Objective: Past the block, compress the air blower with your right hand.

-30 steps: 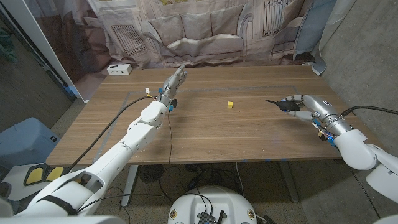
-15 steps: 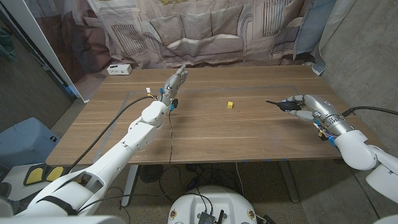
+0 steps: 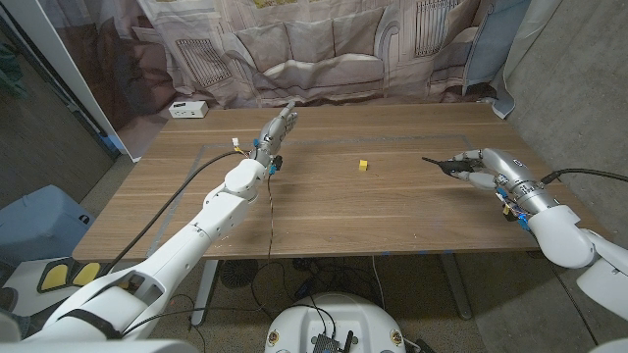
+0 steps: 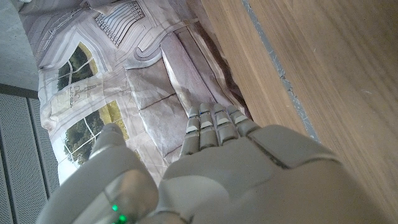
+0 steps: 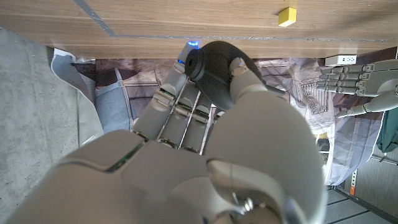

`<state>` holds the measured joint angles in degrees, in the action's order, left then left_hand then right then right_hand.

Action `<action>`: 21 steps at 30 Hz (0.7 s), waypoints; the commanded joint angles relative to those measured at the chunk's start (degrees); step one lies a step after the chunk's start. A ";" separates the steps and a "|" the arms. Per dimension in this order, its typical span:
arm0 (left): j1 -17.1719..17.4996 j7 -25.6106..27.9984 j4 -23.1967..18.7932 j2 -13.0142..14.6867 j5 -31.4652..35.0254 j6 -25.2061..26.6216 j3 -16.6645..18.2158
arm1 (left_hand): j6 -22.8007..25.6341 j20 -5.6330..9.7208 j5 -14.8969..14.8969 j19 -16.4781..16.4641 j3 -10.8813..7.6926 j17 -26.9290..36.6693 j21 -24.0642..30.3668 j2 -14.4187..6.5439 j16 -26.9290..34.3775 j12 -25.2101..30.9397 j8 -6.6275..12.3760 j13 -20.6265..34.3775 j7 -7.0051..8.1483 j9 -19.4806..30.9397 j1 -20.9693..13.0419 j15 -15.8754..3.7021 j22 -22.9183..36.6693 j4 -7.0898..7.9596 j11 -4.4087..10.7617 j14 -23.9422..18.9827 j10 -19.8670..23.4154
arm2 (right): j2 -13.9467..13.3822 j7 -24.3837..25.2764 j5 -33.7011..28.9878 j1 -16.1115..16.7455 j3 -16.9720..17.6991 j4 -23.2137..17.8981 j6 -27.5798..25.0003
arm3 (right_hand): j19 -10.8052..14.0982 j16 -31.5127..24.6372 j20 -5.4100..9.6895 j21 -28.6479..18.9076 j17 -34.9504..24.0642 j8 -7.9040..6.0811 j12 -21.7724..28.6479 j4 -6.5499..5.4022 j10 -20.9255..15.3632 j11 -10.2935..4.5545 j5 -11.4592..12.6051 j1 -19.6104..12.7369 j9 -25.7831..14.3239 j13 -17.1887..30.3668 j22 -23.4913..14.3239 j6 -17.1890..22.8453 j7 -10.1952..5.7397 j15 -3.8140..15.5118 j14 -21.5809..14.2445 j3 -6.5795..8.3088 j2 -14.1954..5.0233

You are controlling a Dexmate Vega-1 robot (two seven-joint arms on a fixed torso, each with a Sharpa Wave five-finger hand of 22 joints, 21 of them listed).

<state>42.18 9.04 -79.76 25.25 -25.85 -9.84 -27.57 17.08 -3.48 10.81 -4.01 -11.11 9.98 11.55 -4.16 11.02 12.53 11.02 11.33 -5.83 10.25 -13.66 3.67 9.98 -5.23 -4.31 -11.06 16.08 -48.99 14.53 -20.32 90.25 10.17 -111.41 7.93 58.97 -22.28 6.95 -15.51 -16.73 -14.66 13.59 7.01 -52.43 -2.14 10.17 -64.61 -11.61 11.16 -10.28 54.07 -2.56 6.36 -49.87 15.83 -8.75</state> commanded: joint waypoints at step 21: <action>0.25 -0.12 0.55 0.03 -0.34 -0.44 0.32 | 0.96 -0.05 -0.10 -0.19 -0.08 0.33 -0.19 -0.61 -0.12 -0.01 0.11 0.21 -0.14 0.22 0.03 0.20 0.30 -0.39 0.07 -0.61 0.72 | -0.59 -0.80 1.74 -0.72 -0.32 -0.22 -0.31 | 2.17 -0.32 0.09 -1.53 -0.16 -0.21 -0.47 0.55 -2.29 1.02 0.08 -2.83 -0.27 0.12 -0.50 2.08 1.42 2.90 -3.45 2.89 -1.75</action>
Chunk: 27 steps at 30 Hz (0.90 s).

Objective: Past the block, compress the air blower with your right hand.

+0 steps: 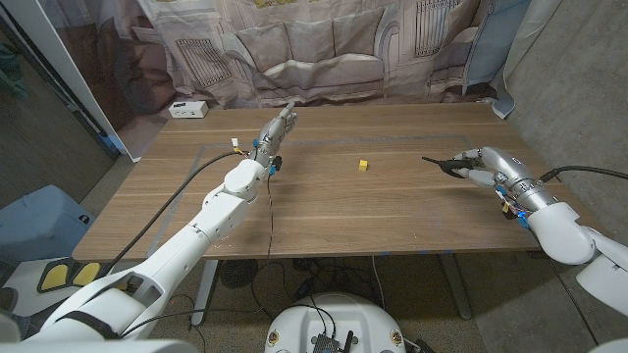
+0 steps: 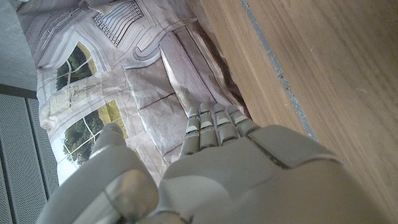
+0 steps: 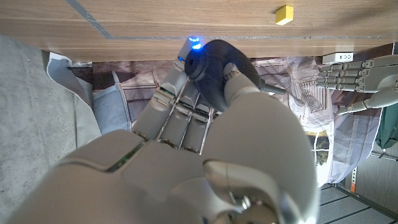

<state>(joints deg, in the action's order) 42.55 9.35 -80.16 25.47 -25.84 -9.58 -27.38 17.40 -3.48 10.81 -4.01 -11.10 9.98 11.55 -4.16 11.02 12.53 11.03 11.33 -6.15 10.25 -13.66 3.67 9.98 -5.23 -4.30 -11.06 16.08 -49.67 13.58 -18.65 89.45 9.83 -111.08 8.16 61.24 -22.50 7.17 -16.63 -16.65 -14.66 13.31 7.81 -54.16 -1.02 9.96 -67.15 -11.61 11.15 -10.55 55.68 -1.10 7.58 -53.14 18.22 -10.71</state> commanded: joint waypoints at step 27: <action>-0.18 -0.37 1.27 0.19 -0.49 -1.09 0.65 | 0.89 -0.05 -0.12 -0.07 -0.13 0.33 -0.23 -0.63 -0.12 0.06 0.11 0.21 0.22 0.23 0.08 0.17 0.30 -0.45 0.09 -0.74 1.02 | 0.49 1.46 -1.66 0.49 -0.21 -1.43 -1.59 | -1.84 1.04 -0.05 -0.17 -1.13 1.89 -2.18 0.82 3.23 -1.48 1.07 -0.59 -0.45 0.34 -0.13 -3.69 -1.80 2.49 2.29 -0.20 2.97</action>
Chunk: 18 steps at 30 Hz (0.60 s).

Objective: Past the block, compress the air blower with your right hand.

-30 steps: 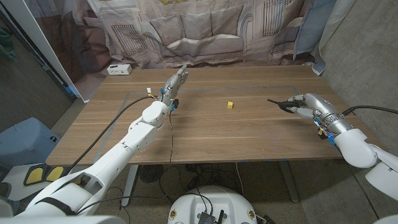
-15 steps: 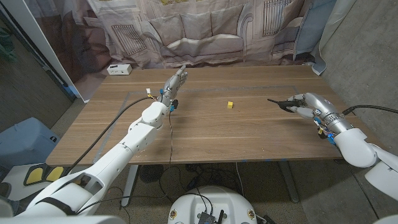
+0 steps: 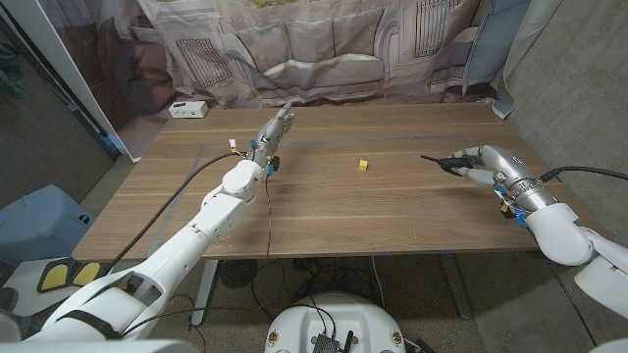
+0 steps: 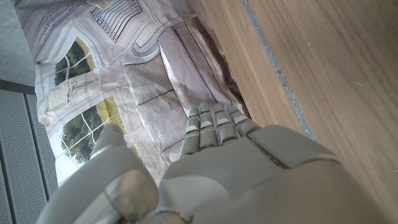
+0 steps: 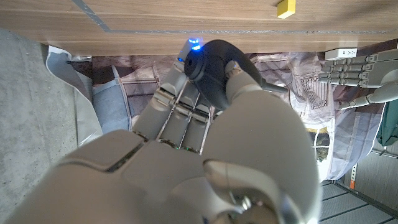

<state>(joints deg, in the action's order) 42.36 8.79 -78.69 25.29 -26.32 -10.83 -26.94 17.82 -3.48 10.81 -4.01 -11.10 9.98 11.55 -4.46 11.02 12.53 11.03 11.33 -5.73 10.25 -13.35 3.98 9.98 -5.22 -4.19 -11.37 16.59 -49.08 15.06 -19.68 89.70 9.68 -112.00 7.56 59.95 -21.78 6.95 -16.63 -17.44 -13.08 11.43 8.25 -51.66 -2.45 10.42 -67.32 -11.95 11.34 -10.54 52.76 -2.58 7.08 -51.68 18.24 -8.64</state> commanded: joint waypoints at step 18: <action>0.69 1.21 -1.57 1.01 -0.13 1.01 0.77 | 0.51 -0.03 -0.12 -0.07 -0.16 0.33 -0.22 -0.34 -0.16 -0.05 0.07 0.21 -0.22 0.23 -0.20 -0.16 0.30 -0.50 -0.02 -0.40 0.33 | -1.27 -1.39 -0.79 -0.53 -0.49 -0.68 -1.40 | -3.46 1.48 0.38 0.86 -1.44 1.82 -1.11 1.13 5.35 -1.22 0.57 -0.93 -0.19 0.31 -0.01 -5.10 -0.68 3.12 4.97 -1.72 3.10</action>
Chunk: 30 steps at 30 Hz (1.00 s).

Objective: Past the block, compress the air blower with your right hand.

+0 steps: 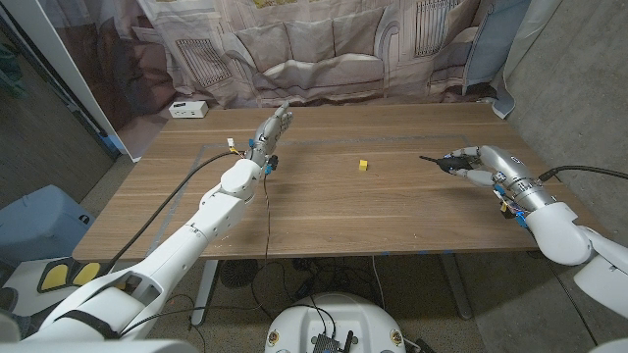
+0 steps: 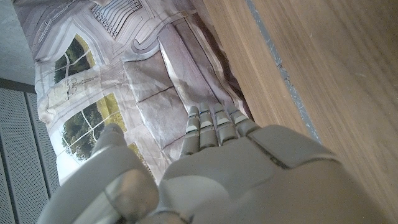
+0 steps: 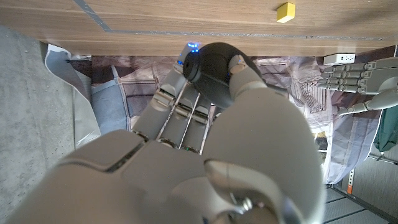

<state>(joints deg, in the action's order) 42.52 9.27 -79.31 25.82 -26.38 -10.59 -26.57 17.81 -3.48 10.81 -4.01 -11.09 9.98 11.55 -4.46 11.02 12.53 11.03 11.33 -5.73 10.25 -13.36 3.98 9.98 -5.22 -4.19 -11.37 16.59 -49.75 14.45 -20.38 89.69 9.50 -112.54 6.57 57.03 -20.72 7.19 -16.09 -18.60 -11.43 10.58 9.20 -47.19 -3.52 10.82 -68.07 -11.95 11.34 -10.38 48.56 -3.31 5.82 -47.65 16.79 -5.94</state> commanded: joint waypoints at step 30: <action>-0.58 -0.51 1.71 -0.58 -0.40 -0.46 -0.05 | 0.55 -0.09 -0.13 -0.04 -0.23 0.33 -0.22 -0.39 -0.16 -0.07 0.02 0.22 -0.23 0.23 -0.17 -0.12 0.30 -0.56 0.03 -0.46 0.40 | -0.26 -2.70 -0.21 1.58 1.88 -2.17 -1.25 | -1.91 1.03 -0.45 0.94 -1.10 0.27 0.06 -1.03 3.35 -0.08 -0.31 1.79 -0.26 0.39 -0.06 -3.29 -0.14 3.55 3.46 -2.22 1.56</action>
<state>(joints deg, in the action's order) 42.15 9.17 -78.09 25.42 -26.65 -10.59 -26.49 17.81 -3.48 10.81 -4.01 -11.32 9.98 11.55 -4.46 11.02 12.53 11.03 11.33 -5.73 10.25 -13.36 3.98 9.98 -5.45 -4.19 -11.37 16.59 -50.34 12.85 -20.60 90.22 10.17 -113.62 5.51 55.36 -19.68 7.05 -15.37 -19.57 -10.98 10.36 8.13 -44.14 -3.73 10.58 -66.85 -12.14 11.60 -10.38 45.41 -3.59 4.82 -44.38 14.70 -4.14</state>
